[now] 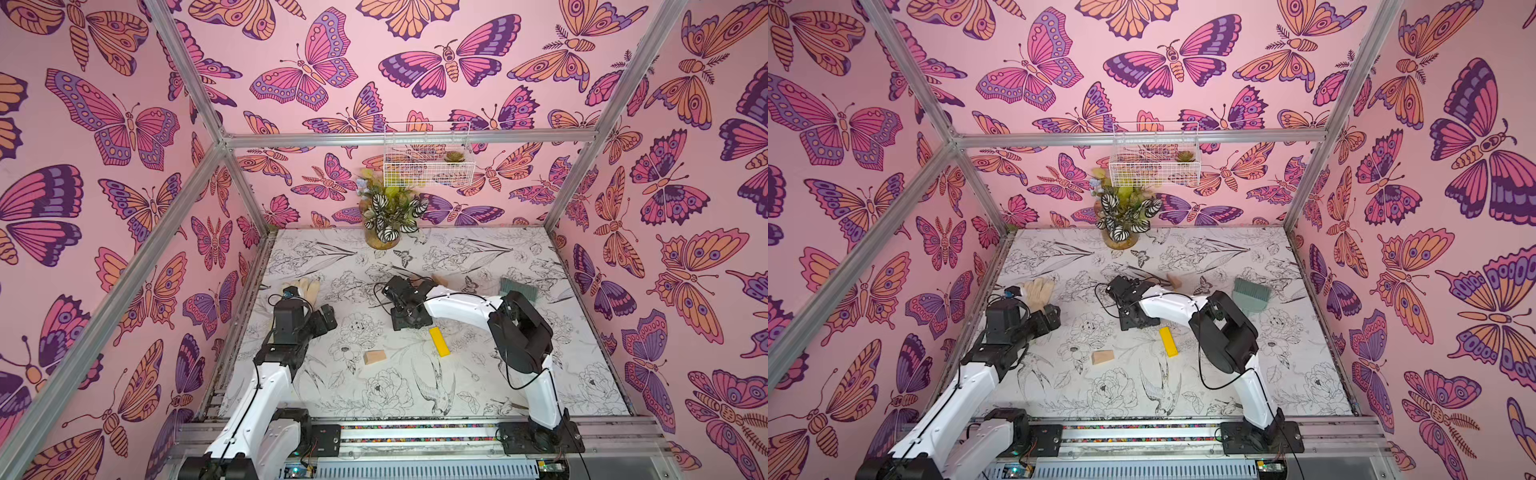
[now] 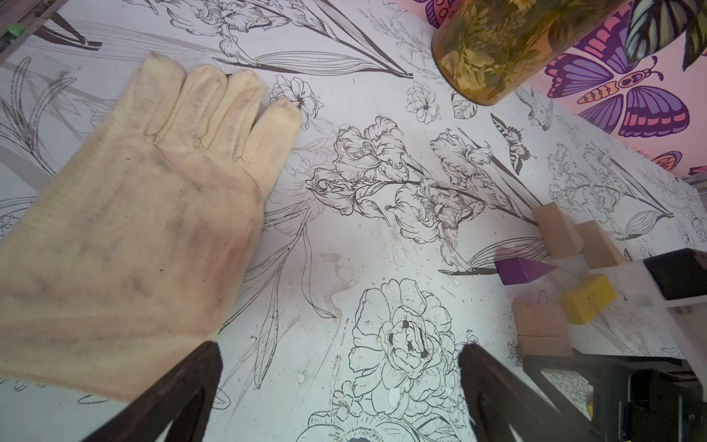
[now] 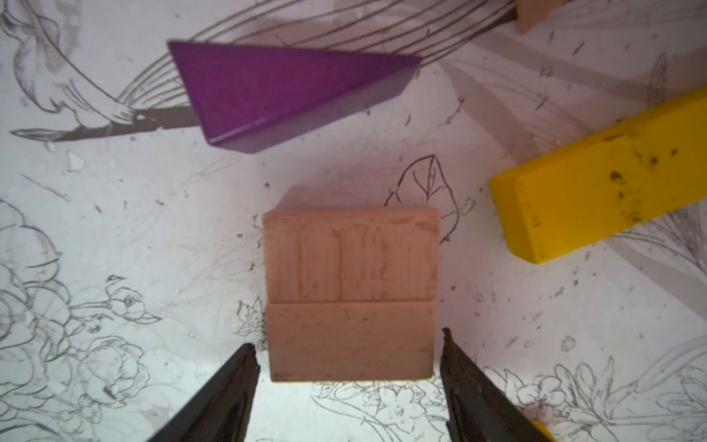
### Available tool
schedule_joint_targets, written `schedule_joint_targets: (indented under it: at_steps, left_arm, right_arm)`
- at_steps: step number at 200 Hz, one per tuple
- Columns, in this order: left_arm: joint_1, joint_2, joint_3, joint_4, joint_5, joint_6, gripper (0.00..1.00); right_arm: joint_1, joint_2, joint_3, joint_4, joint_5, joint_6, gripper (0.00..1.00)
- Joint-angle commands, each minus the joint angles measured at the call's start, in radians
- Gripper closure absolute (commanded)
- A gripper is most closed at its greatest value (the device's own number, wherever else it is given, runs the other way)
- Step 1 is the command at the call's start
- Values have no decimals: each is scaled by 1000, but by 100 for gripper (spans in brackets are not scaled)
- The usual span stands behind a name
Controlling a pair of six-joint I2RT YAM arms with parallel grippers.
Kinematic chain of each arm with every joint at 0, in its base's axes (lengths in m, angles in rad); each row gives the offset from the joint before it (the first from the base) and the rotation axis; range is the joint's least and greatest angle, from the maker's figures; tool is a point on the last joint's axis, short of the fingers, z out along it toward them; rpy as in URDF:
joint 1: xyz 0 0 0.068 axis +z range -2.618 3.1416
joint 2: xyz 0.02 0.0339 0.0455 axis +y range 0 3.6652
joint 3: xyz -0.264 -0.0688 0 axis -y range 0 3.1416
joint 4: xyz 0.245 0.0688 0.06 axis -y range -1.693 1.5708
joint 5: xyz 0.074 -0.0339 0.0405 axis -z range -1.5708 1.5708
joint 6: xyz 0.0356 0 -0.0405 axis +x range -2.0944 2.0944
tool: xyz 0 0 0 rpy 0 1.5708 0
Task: Assemble a small pinwheel with building blocks
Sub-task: Assemble the building block at the center of the board.
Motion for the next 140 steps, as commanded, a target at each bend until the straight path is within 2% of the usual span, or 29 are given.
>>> schedule_joint_targets:
  at_steps: [1,75,140]
  left_arm:
    - [8,5,-1,-18,12,4,0]
    - [7,4,-1,-17,14,2,0]
    - [7,7,0,-17,14,2,0]
  right_arm:
    - [-6,18,6,-3,-5,-4,18]
    - [-26,49,50,-19,-8,-28,16]
    - [-32,81,86,-27,-15,-45,19]
